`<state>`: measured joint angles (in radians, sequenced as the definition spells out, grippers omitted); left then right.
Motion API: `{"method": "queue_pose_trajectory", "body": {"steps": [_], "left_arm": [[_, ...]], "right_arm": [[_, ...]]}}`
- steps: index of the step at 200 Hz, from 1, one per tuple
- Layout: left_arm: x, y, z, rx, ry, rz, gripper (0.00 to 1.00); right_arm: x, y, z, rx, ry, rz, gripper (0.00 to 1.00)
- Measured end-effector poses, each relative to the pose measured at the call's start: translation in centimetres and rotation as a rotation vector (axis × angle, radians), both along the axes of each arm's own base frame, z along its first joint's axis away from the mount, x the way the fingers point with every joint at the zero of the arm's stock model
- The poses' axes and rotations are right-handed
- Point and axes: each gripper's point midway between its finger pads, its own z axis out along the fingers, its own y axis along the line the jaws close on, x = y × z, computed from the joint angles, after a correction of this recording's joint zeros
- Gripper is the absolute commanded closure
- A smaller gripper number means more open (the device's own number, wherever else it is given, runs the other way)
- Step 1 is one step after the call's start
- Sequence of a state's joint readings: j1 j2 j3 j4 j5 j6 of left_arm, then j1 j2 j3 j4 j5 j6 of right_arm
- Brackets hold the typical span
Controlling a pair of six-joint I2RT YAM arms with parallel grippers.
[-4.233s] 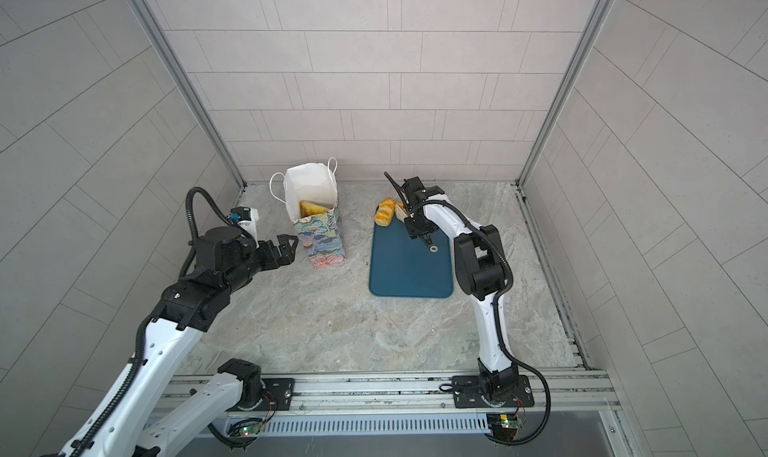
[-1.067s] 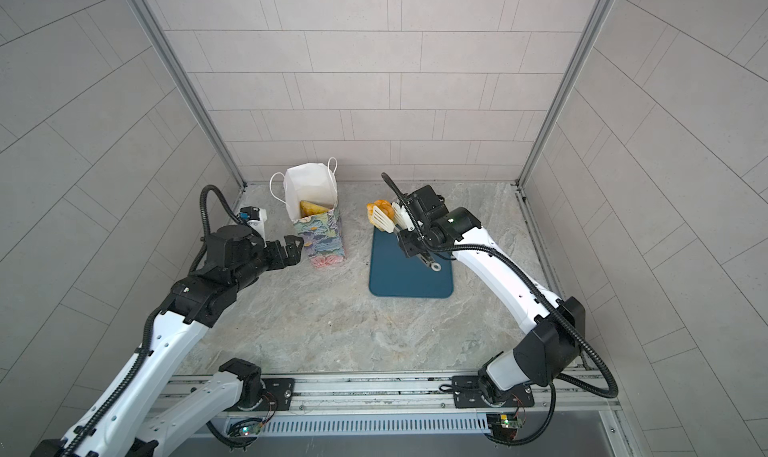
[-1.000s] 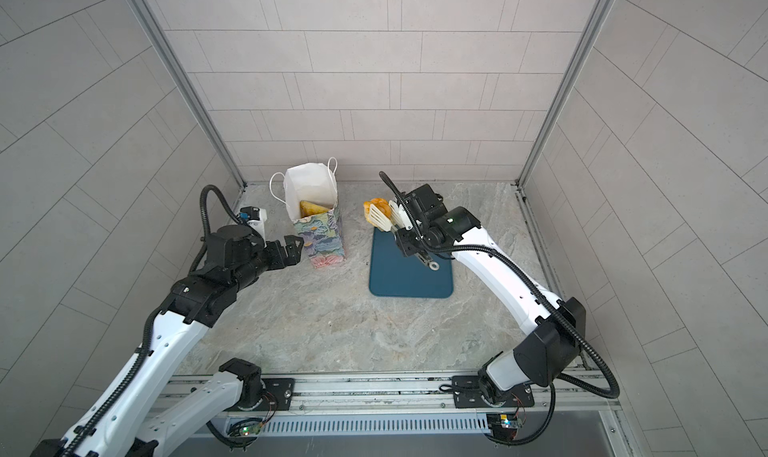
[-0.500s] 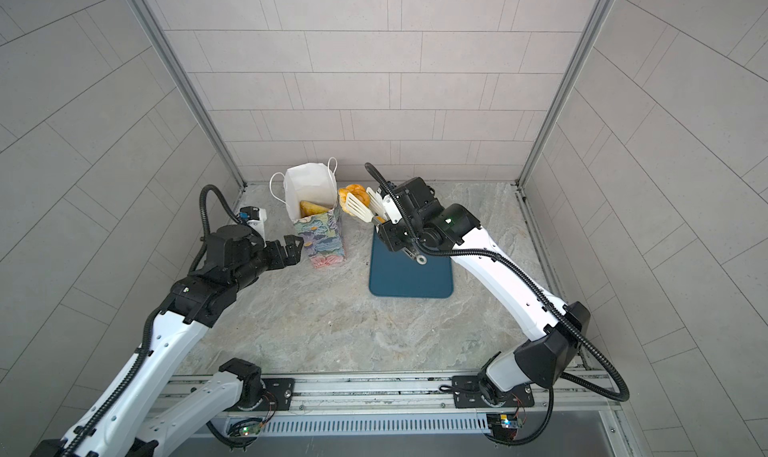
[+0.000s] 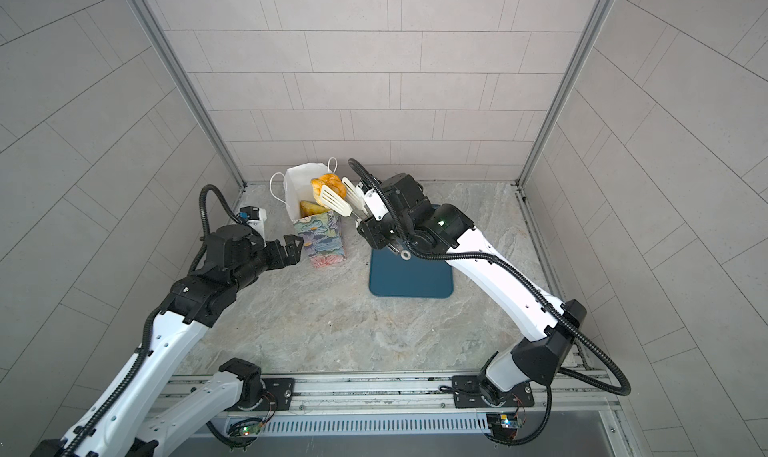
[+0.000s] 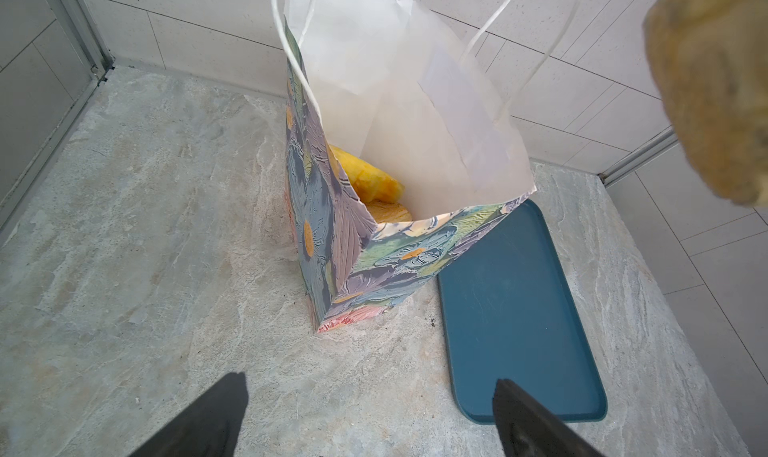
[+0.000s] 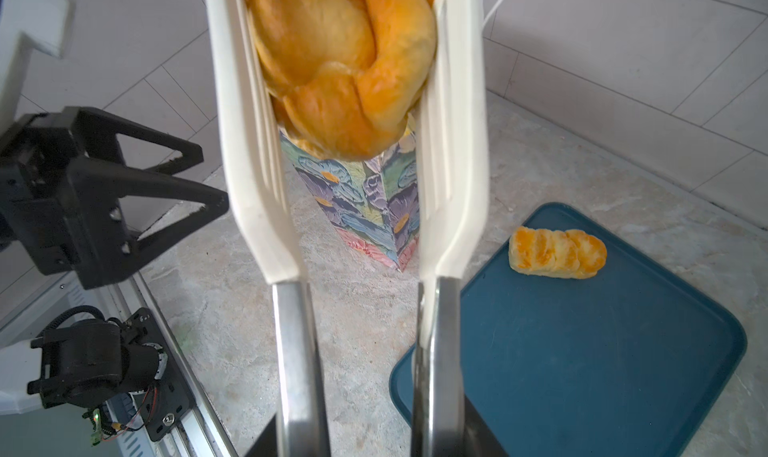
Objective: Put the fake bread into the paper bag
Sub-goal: 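Lift the bun with the right gripper's tongs and carry it over the bag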
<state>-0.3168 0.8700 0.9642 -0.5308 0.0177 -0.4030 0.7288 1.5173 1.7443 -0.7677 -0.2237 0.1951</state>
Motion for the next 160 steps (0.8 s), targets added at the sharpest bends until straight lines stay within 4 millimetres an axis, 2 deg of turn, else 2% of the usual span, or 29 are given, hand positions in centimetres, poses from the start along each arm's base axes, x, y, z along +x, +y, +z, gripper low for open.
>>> {"method": "queue_pose_trajectory", "body": {"steps": [21, 79, 160], "left_arm": [[0.0, 0.0, 0.0, 0.0, 0.0, 0.0, 0.0], [0.0, 0.1, 0.0, 0.001, 0.001, 0.002, 0.0], [-0.1, 0.3, 0.0, 0.007, -0.001, 0.012, 0.0]], "right_arm": [[0.8, 1.1, 0.3, 0.007, -0.01, 0.011, 0.52], [3.4, 4.0, -1.5, -0.026, 0.011, 0.029, 0.53], [5.9, 5.6, -1.6, -0.068, 0.001, 0.021, 0.51]]}}
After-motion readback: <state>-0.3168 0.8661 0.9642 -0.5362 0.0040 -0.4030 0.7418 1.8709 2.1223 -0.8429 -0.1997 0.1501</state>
